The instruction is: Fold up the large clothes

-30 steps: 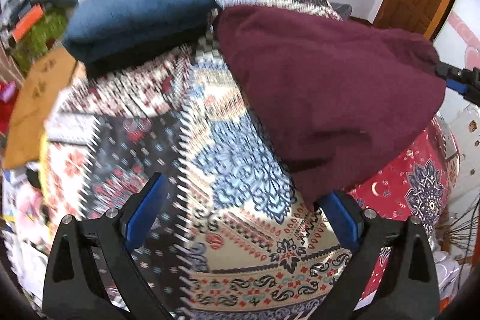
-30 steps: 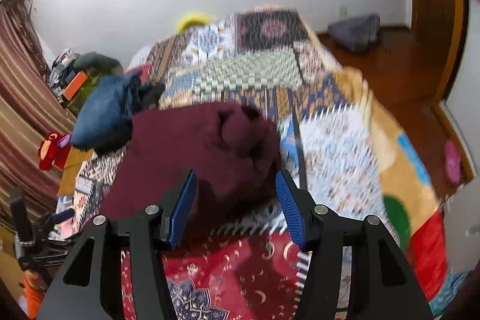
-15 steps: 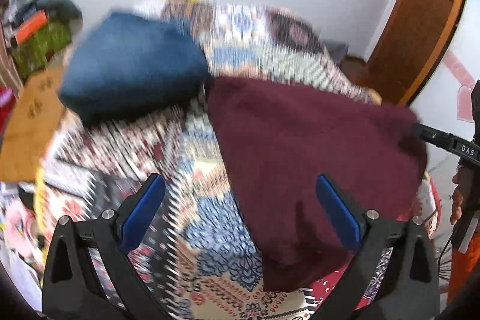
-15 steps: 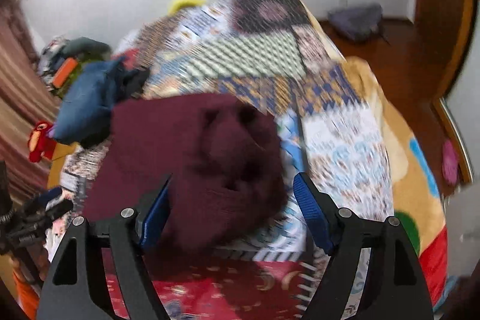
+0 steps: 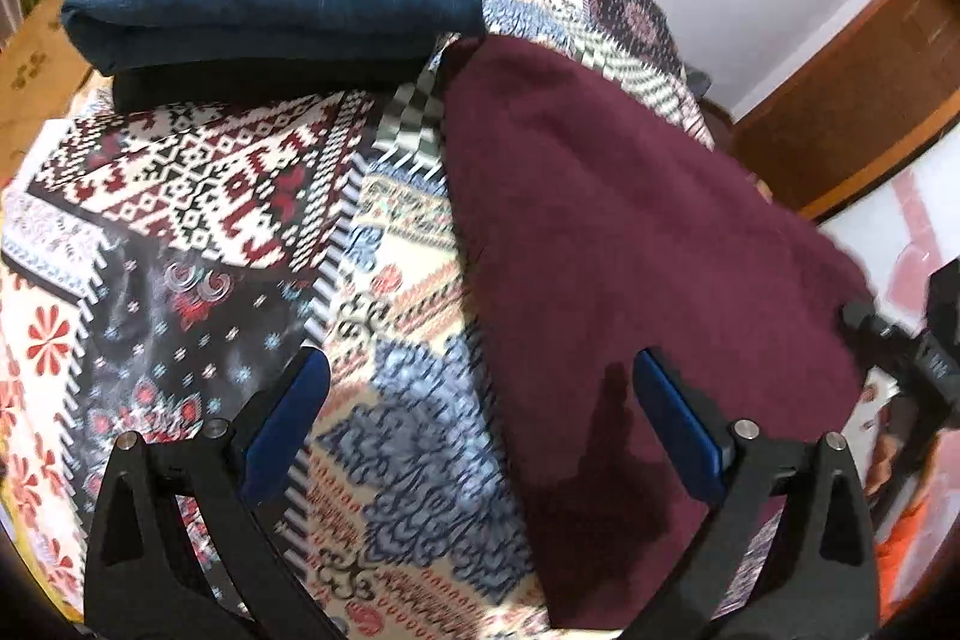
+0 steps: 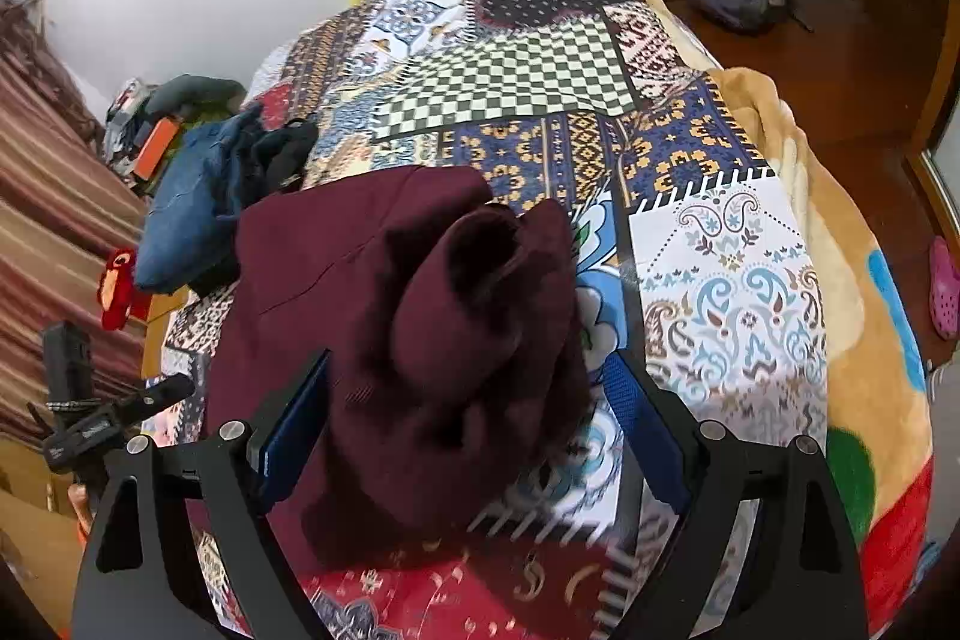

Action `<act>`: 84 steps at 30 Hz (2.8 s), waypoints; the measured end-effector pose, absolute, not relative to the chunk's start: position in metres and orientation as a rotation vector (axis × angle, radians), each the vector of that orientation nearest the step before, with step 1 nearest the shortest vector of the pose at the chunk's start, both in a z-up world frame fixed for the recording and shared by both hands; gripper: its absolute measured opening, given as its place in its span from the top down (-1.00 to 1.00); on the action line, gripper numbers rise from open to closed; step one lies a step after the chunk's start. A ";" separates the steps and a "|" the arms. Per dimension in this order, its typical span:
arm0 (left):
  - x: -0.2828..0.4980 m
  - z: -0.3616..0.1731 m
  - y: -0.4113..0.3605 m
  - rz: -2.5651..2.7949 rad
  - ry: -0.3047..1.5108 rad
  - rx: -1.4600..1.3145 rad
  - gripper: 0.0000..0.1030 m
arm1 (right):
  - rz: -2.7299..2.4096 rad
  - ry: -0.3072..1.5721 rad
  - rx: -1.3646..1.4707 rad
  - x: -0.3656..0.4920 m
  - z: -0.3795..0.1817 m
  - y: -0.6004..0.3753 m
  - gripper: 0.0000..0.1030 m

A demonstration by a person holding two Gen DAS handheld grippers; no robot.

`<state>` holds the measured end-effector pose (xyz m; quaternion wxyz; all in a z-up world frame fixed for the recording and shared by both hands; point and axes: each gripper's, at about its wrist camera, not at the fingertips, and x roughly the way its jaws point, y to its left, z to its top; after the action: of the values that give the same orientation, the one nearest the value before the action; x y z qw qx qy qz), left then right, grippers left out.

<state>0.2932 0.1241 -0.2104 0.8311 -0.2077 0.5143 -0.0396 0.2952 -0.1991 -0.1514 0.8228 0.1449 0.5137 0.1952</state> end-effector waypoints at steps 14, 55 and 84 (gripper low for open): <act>0.351 -0.262 0.100 -0.288 1.226 -0.668 -0.97 | 0.566 1.231 0.447 0.316 -0.196 -0.197 -0.87; 0.317 -0.001 0.165 -0.372 0.710 -0.445 0.12 | 0.736 0.688 0.304 0.298 0.011 -0.070 0.13; 0.476 -0.177 0.389 -0.025 0.897 -0.467 -0.35 | 0.634 0.933 0.196 0.431 -0.121 0.109 -0.12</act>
<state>0.4764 0.3887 -0.1768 0.8749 -0.2235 0.4294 -0.0122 0.4310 0.1092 -0.1206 0.8406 0.0925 0.4415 0.2998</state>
